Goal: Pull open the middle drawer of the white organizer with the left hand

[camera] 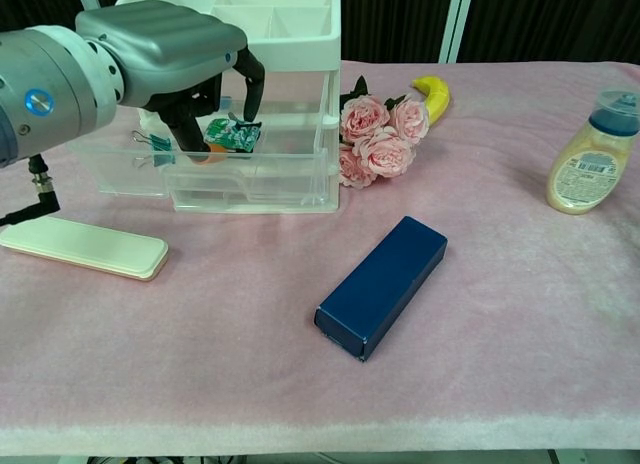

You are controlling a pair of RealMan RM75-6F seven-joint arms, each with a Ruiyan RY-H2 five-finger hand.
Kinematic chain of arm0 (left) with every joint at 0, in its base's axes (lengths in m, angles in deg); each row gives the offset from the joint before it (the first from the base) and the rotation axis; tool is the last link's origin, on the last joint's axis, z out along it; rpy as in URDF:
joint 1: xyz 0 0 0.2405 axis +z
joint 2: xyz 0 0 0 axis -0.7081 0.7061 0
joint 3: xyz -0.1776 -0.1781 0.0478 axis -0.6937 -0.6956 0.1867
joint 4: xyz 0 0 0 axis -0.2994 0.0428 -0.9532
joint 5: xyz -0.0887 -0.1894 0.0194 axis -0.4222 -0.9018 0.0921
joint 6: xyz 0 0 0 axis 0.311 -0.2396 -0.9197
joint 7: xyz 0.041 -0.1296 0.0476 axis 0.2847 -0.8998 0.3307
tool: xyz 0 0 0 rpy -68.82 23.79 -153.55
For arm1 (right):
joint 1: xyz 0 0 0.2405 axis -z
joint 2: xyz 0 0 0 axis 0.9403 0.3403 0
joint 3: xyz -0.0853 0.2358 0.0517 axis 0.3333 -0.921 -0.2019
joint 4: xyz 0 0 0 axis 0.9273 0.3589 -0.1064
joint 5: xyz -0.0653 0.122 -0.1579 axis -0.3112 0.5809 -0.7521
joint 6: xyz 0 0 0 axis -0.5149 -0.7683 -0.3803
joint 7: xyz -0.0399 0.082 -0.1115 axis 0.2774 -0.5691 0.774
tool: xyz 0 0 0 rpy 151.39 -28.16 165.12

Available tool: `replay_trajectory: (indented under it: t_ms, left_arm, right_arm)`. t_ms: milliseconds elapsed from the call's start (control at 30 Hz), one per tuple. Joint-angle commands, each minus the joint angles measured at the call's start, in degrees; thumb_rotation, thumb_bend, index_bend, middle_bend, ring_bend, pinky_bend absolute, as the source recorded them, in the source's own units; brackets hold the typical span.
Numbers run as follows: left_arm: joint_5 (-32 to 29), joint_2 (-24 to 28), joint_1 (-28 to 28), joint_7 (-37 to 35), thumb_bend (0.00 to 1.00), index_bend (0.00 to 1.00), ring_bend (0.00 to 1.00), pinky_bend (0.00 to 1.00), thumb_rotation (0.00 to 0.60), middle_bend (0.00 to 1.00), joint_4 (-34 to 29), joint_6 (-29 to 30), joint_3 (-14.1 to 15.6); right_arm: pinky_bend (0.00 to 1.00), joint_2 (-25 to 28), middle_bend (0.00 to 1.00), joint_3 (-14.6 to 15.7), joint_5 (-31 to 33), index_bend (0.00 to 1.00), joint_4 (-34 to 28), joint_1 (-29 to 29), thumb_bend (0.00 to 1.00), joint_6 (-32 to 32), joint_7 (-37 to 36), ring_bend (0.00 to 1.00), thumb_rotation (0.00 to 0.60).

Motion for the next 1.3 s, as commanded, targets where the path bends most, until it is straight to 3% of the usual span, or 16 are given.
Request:
replay_trajectory:
  t_ms: [33, 300, 533, 733, 867, 1100, 1300]
  left_arm:
    - [0.26, 0.06, 0.12, -0.05, 0.33, 0.54, 1.0, 1.0, 0.6, 1.0, -0.14, 0.06, 0.24]
    - [2.1, 1.09, 0.86, -1.05, 0.34, 0.57, 1.0, 1.0, 0.6, 1.0, -1.5, 0.53, 0.76]
    - [5.88, 3.71, 0.98, -1.75, 0.34, 0.57, 1.0, 1.0, 0.6, 1.0, -5.94, 2.26, -1.1]
    - [9.78, 8.55, 2.33, -3.3, 0.34, 0.57, 1.0, 1.0, 0.6, 1.0, -12.32, 4.14, -2.25]
    - [13.95, 14.15, 5.73, -6.0, 0.34, 0.57, 1.0, 1.0, 0.6, 1.0, -14.75, 6.06, -0.43]
    - [17.02, 23.04, 13.67, -17.86, 0.34, 0.57, 1.0, 1.0, 0.6, 1.0, -8.21, 7.54, 2.86]
    - [19.05, 24.97, 17.72, -27.18, 0.34, 0.57, 1.0, 1.0, 0.6, 1.0, 0.92, 4.63, 5.56]
  right_arm:
    - [0.12, -0.01, 0.0, 0.0, 0.0, 0.0, 0.0, 0.01, 0.08, -0.03, 0.0, 0.0, 0.6]
    - [0.12, 0.0, 0.0, 0.07, -0.09, 0.0, -0.14, 0.04, 0.08, -0.05, 0.06, 0.0, 0.6]
    - [0.12, 0.01, 0.0, 0.07, -0.06, 0.0, -0.12, 0.04, 0.08, -0.04, 0.16, 0.0, 0.6]
    - [0.12, 0.09, 0.0, 0.03, 0.05, 0.0, -0.12, 0.08, 0.08, -0.05, -0.03, 0.0, 0.6]
    - [0.12, 0.11, 0.0, 0.01, 0.03, 0.0, -0.09, 0.1, 0.08, -0.11, -0.13, 0.0, 0.6]
    - [0.12, -0.04, 0.0, 0.25, -0.47, 0.0, -0.36, 0.14, 0.08, -0.28, 0.52, 0.0, 0.6]
    - [0.12, -0.1, 0.0, 0.21, -0.35, 0.0, -0.47, 0.16, 0.08, -0.36, 0.83, 0.0, 0.6]
